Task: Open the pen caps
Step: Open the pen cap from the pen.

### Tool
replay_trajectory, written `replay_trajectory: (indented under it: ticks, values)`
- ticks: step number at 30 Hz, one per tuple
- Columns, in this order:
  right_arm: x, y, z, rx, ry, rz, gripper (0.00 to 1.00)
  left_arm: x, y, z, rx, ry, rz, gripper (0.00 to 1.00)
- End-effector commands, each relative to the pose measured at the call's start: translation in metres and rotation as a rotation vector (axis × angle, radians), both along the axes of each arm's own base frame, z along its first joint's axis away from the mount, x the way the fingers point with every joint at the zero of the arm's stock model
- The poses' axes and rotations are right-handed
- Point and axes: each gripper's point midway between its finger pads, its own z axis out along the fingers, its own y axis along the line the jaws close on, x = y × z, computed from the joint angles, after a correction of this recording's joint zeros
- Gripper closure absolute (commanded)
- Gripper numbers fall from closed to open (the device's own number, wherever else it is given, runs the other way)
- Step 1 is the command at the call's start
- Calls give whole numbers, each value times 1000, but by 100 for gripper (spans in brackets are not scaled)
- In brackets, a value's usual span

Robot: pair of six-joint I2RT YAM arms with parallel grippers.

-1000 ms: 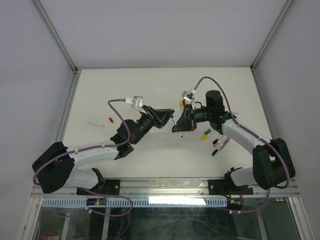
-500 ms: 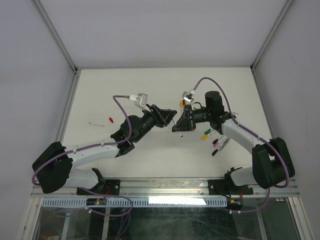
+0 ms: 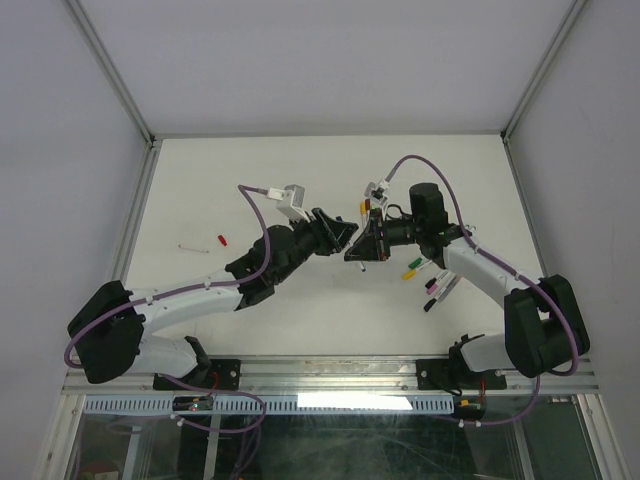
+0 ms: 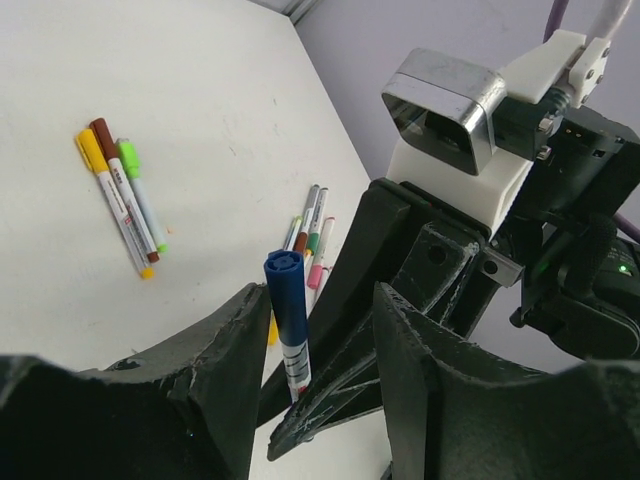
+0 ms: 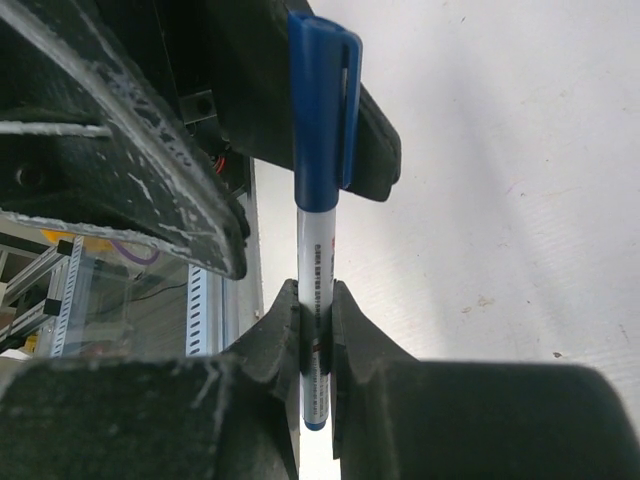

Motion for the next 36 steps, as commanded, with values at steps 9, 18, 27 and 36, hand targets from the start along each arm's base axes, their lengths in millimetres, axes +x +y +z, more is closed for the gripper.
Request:
replay_trajectory:
  ticks: [9,18,27,36]
  values:
    - [7,4,14,14,-95,4,100,6,-4,20,-29,-9,32,71]
    - [5,6,11,5,-104,14,100,11,2,24,-7,-27,71,67]
    - [5,7,11,2,-104,16,100,10,-2,22,1,-24,51,71]
    - [5,7,9,0,-101,16,100,9,-3,20,7,-22,44,73]
